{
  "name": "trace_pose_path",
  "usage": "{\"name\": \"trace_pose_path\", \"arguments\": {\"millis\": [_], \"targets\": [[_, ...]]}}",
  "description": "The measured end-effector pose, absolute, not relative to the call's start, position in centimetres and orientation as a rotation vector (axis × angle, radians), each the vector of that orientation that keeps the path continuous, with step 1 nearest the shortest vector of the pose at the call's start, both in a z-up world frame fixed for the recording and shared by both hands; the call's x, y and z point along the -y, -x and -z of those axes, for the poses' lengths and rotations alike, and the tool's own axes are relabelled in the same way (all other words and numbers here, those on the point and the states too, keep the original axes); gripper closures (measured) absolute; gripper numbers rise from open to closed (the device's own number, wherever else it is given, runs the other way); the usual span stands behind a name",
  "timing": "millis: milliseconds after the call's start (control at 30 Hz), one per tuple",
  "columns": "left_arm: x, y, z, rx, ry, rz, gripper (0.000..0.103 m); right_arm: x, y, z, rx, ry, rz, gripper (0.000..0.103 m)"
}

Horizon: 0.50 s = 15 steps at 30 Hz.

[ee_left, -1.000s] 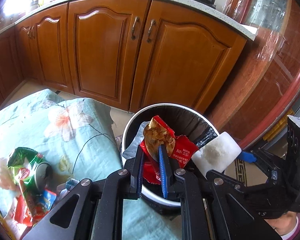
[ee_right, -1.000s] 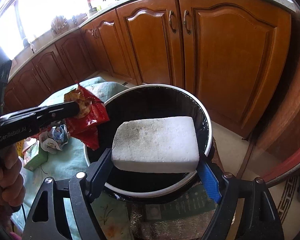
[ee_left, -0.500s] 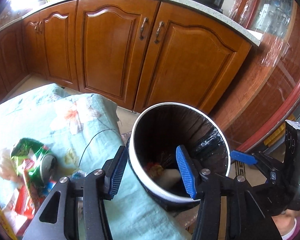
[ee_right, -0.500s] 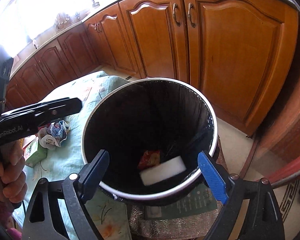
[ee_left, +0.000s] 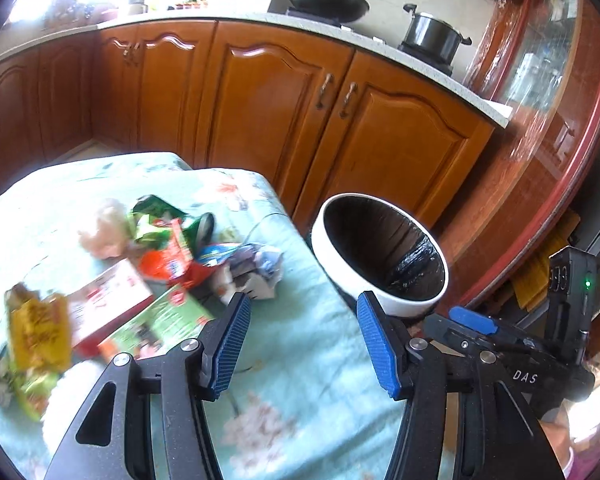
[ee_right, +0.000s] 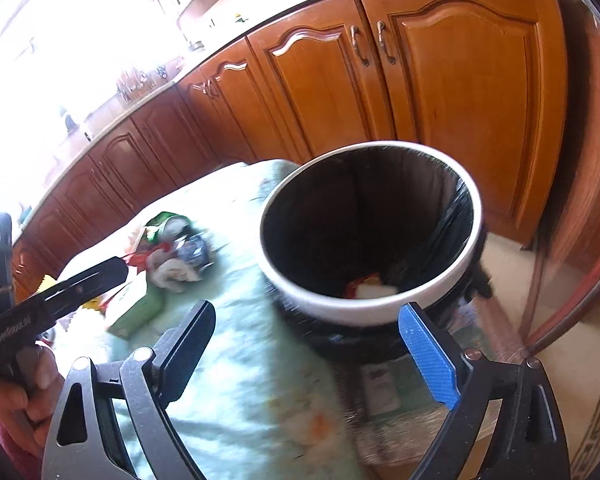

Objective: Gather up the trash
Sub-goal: 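Move both grippers back toward the trash on the table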

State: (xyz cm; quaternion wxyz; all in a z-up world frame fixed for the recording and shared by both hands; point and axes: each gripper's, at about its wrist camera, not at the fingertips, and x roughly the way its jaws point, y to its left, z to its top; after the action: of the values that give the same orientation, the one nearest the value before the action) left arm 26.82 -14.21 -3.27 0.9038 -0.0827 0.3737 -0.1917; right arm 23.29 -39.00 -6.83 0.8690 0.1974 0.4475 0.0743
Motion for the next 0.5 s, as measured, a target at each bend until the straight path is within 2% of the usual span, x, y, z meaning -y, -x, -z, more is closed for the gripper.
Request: {"name": "trace_pose_path", "arguments": {"millis": [500], "targets": [[3.1,-15.7,3.1,-0.734,0.216,0.222,0.048,29.0,-19.6,7.2,-0.953,-0.466,-0.298,0.008]]}}
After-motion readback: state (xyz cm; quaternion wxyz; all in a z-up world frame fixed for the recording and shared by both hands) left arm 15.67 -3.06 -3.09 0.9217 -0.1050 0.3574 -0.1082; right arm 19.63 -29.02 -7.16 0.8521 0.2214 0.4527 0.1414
